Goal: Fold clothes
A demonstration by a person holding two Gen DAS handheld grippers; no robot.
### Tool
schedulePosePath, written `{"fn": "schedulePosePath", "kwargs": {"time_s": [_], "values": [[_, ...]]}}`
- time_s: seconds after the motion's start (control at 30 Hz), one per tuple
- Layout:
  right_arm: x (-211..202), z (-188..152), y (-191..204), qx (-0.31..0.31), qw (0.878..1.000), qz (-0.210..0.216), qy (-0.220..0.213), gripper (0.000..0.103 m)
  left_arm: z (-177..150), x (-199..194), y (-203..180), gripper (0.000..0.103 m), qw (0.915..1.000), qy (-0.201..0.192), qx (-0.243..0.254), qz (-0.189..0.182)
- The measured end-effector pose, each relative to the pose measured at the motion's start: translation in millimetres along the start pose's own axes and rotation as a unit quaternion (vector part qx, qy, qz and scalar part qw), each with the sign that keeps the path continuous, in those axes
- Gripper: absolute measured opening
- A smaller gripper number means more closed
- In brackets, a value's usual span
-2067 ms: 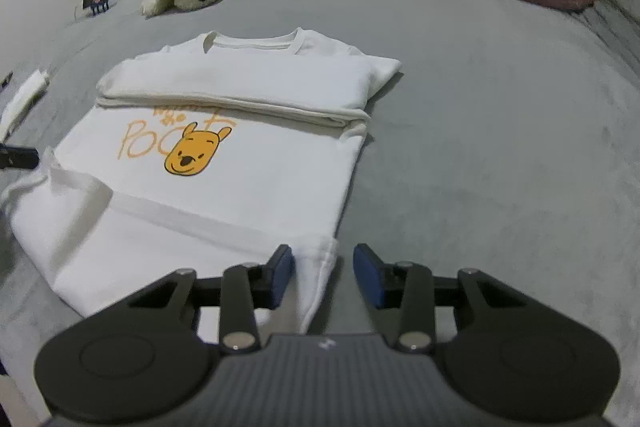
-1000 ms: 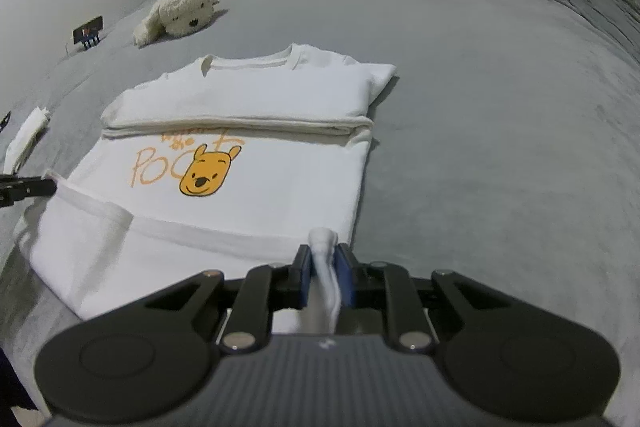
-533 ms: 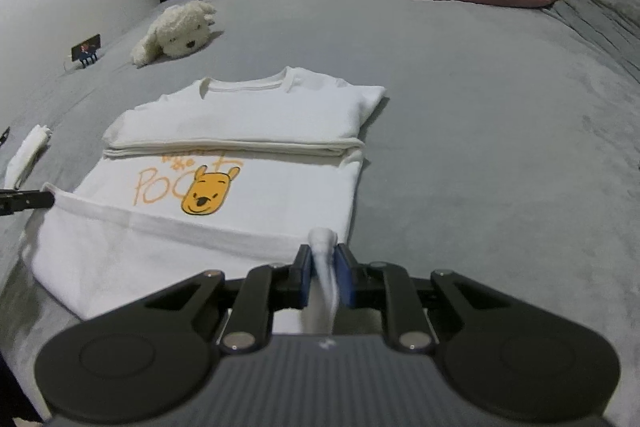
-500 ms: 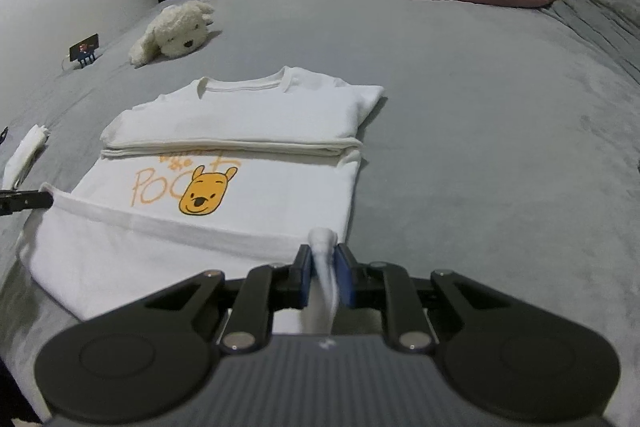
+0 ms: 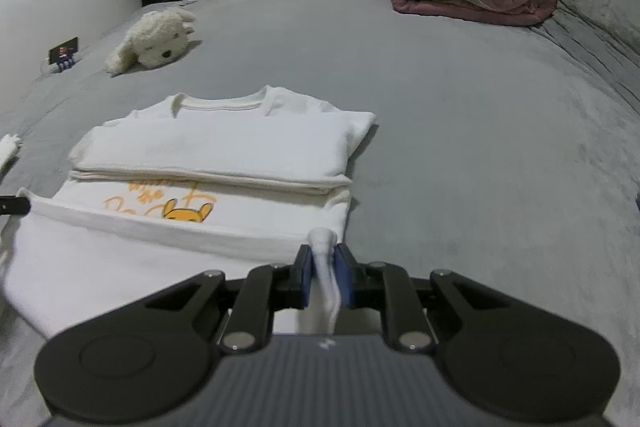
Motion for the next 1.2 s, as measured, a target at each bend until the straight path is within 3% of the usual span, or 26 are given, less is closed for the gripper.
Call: {"fn": "schedulePosePath", "kwargs": {"time_s": [0.37,0.53,0.7,0.87,1.2], "values": [[35,8,3,0.002,1.0,-0.029,0.007,0.014,4,28,2,0.009,0.9996,0.02,-0.009,0.018],[40,6,3,0.011,0.999,-0.037,0.011,0.017,3,31,8,0.014,0.9989,0.026,-0.037,0.01],[35,6,0,0.029,0.999,-0.038,0.008,0.018,2,28,10,0.014,0.9988,0.027,-0.042,0.003],[24,5,-10,0.059,0.998,-0.037,0.01,0.021,-1,16,24,0.027,0.9968,0.024,-0.076,-0.004],[-8,-25,-18,0.094,0.995,-0.004,0.028,0.021,-31,-14,28,0.027,0.9948,0.023,-0.095,-0.031]]}}
Point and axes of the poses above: each gripper's, at about its wrist camera, not at the fingertips, and x roughly the way its jaws point, y to its left, z to its top, the point moved 2 cm from there along x, roughly the way its jaws point, and after that the axes turned 8 degrees about x, right-handed, at the moved point
